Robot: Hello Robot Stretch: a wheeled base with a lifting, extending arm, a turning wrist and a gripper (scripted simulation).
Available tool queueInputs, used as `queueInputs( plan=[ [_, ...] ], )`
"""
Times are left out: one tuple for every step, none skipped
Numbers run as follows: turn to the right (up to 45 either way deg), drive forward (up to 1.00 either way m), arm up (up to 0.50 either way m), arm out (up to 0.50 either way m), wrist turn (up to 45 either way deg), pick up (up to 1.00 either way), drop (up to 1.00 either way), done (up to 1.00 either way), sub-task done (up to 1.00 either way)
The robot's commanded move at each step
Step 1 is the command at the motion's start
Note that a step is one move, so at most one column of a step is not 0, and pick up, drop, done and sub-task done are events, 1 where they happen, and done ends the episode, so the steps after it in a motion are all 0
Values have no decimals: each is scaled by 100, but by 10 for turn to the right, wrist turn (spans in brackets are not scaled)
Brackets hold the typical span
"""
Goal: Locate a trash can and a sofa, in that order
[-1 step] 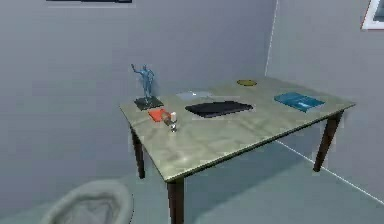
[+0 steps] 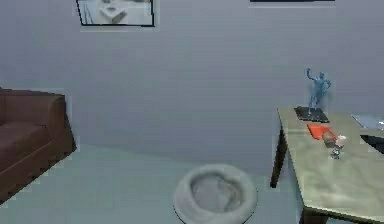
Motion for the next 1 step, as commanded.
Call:
queueInputs(
  plan=[
    [-450, 0, 0, 0, 0, 0, 0, 0, 0]
  ],
)
